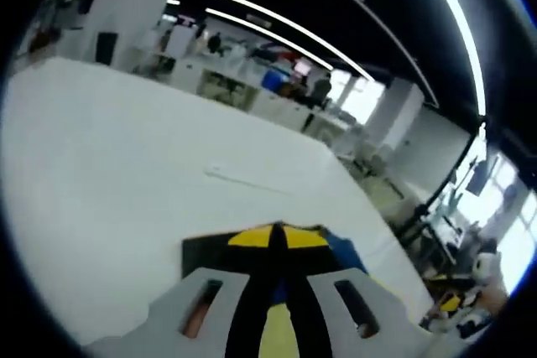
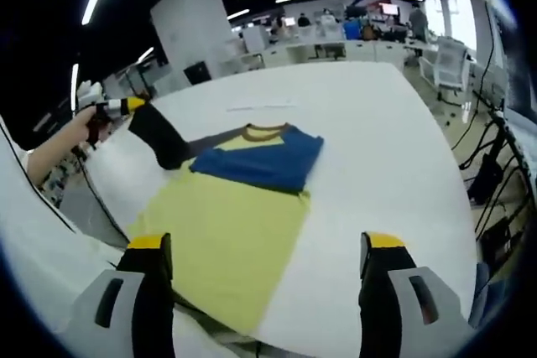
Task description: Fold the garment on the visible template until the final outline fits inside the template.
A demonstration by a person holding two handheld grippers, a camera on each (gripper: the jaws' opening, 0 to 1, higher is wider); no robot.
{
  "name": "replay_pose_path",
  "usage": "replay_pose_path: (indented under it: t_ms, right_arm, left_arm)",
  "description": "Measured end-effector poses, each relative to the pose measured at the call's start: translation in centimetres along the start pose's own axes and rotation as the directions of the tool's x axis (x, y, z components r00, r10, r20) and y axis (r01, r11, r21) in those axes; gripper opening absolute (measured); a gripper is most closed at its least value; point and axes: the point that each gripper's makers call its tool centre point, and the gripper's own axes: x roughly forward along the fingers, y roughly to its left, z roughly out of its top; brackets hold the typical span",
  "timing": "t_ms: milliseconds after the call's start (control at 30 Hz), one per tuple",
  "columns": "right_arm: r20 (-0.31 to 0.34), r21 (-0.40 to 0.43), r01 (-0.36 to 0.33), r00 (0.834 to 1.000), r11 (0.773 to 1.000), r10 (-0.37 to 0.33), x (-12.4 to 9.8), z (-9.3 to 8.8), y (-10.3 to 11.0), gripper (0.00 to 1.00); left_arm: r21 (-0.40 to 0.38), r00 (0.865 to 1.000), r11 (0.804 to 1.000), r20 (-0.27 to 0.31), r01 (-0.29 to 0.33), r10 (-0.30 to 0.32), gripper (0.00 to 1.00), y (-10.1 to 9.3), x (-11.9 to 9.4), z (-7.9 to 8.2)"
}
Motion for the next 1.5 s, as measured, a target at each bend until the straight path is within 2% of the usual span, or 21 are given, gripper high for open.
replay_pose_path:
  t_ms: [233,433,633,900,1233,1500]
  right_arm:
    - [0.016,0.021,0.000,1.000,1.000,0.000,-0.6,-0.2,-1.0,0.92]
    - [0.020,0.027,0.006,1.000,1.000,-0.007,-1.3,-0.5,-1.9,0.91]
    - [0.026,0.030,0.013,1.000,0.999,-0.014,-1.9,-0.6,-2.6,0.91]
    - [0.045,0.044,0.030,0.998,0.999,-0.032,-2.9,-0.9,-3.7,0.91]
    - [0.054,0.061,0.043,0.997,0.997,-0.046,-3.8,-1.6,-4.1,0.91]
    - [0.049,0.072,0.058,0.997,0.996,-0.062,-4.8,-2.5,-4.4,0.91]
  left_arm:
    - [0.002,1.000,1.000,-0.001,0.031,-0.031,0.00,-2.4,0.5,0.1]
    - [0.012,0.999,0.999,-0.006,0.051,-0.051,0.00,-3.7,1.2,0.1]
    - [0.025,0.996,0.995,-0.012,0.092,-0.092,0.00,-6.0,1.9,0.1]
    - [0.035,0.989,0.988,-0.028,0.148,-0.147,0.00,-9.0,2.9,-0.5]
    - [0.028,0.980,0.980,-0.039,0.197,-0.195,0.00,-11.5,3.6,-1.1]
    - [0.012,0.966,0.967,-0.043,0.255,-0.254,0.00,-13.9,4.6,-1.6]
